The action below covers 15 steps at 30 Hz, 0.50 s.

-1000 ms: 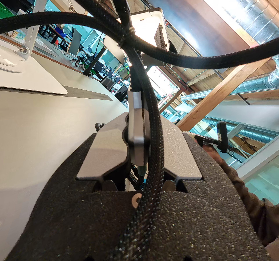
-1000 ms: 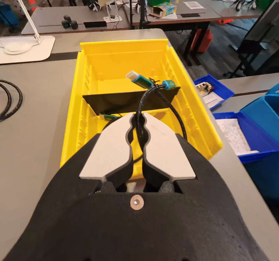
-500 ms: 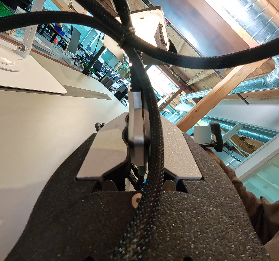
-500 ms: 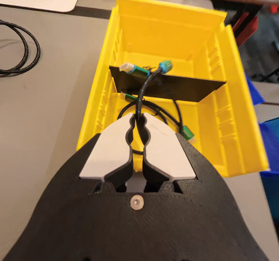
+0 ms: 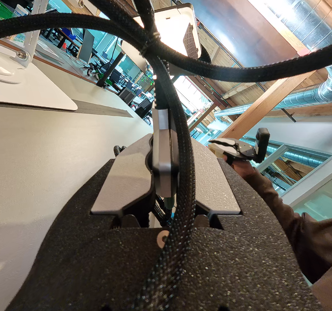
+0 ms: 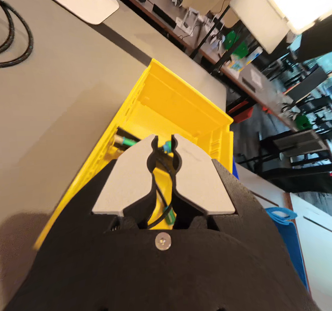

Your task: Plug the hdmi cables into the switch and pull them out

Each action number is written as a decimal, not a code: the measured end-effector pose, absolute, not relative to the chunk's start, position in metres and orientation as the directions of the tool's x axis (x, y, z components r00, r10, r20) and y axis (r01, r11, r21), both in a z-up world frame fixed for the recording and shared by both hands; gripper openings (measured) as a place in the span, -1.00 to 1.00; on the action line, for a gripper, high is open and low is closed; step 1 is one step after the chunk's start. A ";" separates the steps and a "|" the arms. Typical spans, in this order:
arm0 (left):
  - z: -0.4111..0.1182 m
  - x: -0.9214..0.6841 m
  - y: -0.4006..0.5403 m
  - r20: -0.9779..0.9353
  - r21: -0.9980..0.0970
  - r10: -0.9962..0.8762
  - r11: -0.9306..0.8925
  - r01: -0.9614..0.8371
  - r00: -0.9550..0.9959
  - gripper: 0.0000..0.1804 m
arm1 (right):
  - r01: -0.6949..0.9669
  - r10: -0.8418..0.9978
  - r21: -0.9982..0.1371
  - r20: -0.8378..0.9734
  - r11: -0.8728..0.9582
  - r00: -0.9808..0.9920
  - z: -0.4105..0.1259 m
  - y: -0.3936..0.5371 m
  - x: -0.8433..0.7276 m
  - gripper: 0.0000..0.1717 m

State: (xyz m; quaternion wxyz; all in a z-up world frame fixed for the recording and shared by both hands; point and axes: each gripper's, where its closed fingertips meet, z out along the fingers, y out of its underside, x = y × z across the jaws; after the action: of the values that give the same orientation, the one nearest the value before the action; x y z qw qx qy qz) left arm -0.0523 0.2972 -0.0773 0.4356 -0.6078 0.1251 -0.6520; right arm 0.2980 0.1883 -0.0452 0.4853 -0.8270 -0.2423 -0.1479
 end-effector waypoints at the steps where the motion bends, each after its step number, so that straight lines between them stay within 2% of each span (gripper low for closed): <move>1: -0.078 -0.052 0.297 0.683 -0.694 -0.720 -0.589 0.414 0.119 -0.71 | 0.549 0.249 -0.738 0.489 -0.392 0.836 -0.042 0.199 0.301 -0.84; 4: -0.078 -0.051 0.297 0.682 -0.695 -0.721 -0.590 0.411 0.118 -0.71 | 0.517 0.262 -0.747 0.446 -0.418 0.856 -0.051 0.230 0.306 -0.84; 6: -0.078 -0.052 0.296 0.683 -0.693 -0.721 -0.591 0.413 0.116 -0.72 | 0.526 0.283 -0.690 0.444 -0.498 0.850 -0.070 0.238 0.312 -0.83; 7: -0.077 -0.052 0.296 0.684 -0.692 -0.721 -0.591 0.414 0.114 -0.80 | 0.539 0.283 -0.649 0.463 -0.537 0.840 -0.079 0.236 0.316 -0.83; 8: -0.077 -0.052 0.296 0.685 -0.691 -0.720 -0.592 0.415 0.112 -0.71 | 0.552 0.273 -0.622 0.491 -0.555 0.827 -0.085 0.233 0.320 -0.84; 9: -0.077 -0.053 0.296 0.686 -0.689 -0.719 -0.594 0.416 0.109 -0.71 | 0.565 0.264 -0.609 0.516 -0.556 0.815 -0.088 0.228 0.321 -0.89; 12: -0.078 -0.053 0.297 0.692 -0.683 -0.714 -0.601 0.416 0.105 -0.71 | 0.570 0.204 -0.604 0.566 -0.557 0.799 -0.099 0.214 0.326 -1.00; 15: -0.078 -0.053 0.298 0.697 -0.678 -0.710 -0.606 0.415 0.103 -0.72 | 0.539 0.185 -0.624 0.541 -0.565 0.821 -0.110 0.205 0.327 -1.00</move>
State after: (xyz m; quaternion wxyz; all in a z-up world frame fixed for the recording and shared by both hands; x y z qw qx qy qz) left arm -0.0526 0.2980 -0.0781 0.4271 -0.6076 0.1210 -0.6586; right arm 0.3268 0.2051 -0.1104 0.4157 -0.8588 -0.2109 -0.2128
